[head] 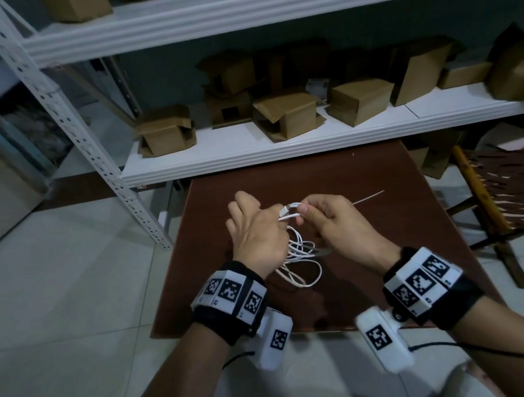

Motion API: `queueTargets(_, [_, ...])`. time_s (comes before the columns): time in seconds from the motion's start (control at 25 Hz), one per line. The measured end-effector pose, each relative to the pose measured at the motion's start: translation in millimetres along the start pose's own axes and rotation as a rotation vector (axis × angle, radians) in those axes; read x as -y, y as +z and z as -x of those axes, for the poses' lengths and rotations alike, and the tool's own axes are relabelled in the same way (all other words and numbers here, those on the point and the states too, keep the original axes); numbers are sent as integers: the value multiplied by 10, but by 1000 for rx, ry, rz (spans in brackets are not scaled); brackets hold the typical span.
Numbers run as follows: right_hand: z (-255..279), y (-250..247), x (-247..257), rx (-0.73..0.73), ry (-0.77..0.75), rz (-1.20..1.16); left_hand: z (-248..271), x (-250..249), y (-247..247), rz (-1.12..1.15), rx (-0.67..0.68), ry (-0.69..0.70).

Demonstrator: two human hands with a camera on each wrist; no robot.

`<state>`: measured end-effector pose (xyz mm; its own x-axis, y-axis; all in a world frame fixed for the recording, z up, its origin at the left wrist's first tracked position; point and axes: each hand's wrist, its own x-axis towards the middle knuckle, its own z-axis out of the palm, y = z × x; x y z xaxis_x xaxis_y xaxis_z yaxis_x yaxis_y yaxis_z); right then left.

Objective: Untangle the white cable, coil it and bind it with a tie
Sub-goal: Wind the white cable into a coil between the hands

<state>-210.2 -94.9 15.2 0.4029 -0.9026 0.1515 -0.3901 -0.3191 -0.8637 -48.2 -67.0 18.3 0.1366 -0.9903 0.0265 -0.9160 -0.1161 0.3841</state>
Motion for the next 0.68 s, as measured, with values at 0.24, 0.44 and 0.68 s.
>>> queueTargets(0.24, [-50,-146,18,-76,-3,-89,-31,-17,-8,1064,253,50])
queueTargets(0.44, [-65,-60,7,-69,49,-201,-5,-74,-81,1394,384,-93])
queueTargets(0.68, [-84,-37,48,-44,128,-400,2,-67,-167,1600,500,-173])
